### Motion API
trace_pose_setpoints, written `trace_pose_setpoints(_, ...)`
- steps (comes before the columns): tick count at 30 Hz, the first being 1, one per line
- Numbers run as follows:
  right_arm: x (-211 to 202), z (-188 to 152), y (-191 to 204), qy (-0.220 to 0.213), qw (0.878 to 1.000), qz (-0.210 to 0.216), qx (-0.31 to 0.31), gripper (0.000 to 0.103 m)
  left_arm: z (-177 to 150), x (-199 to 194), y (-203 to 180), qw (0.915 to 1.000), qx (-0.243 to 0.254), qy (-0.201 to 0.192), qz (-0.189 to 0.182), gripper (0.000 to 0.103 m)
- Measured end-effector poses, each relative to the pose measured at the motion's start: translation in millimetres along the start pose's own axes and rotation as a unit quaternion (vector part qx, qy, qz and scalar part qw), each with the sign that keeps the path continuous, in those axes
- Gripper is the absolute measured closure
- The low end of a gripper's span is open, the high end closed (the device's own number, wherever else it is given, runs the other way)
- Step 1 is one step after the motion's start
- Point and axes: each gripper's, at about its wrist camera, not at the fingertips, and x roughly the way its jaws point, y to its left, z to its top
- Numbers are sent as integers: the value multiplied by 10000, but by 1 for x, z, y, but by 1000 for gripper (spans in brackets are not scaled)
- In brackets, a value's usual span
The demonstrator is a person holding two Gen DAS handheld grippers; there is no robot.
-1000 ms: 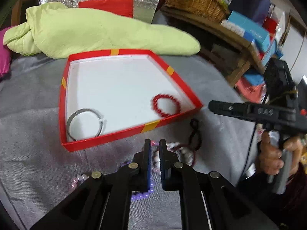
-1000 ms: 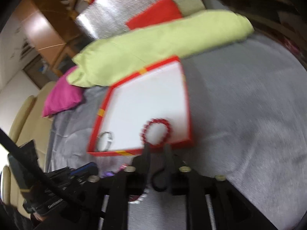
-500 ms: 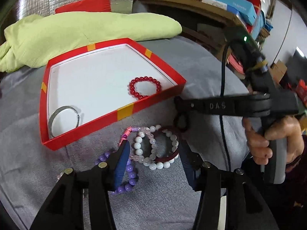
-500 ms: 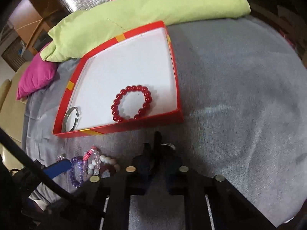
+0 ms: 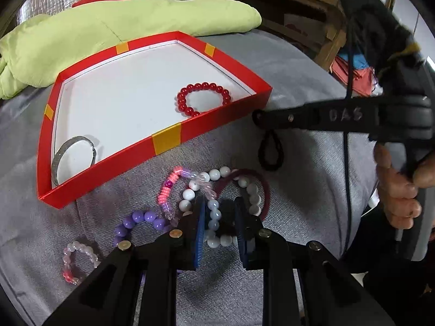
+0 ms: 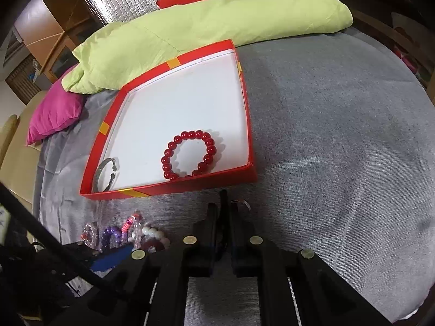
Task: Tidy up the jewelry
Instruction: 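Carry the hair tie and pink bracelet into the box and open both grippers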
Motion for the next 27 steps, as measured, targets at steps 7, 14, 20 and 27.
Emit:
trace_pose_setpoints(7, -22, 2, 7, -484, 9979, 413, -121, 96, 1, -10, 8, 9997, -96, -213, 17, 95)
trace_pose_setpoints(14, -43, 4, 18, -891, 9932, 665, -358, 96, 0, -33, 22, 9980, -286, -546, -131, 95)
trace_pose_setpoints(20, -29, 9, -2, -331, 9981, 528, -33, 75, -2, -51, 36, 9951, -529, -787, -274, 95)
trace_pose_setpoints(27, 2, -1, -1, 214, 9992, -20, -332, 62, 1, -67, 39, 9910, -640, -1078, -462, 95)
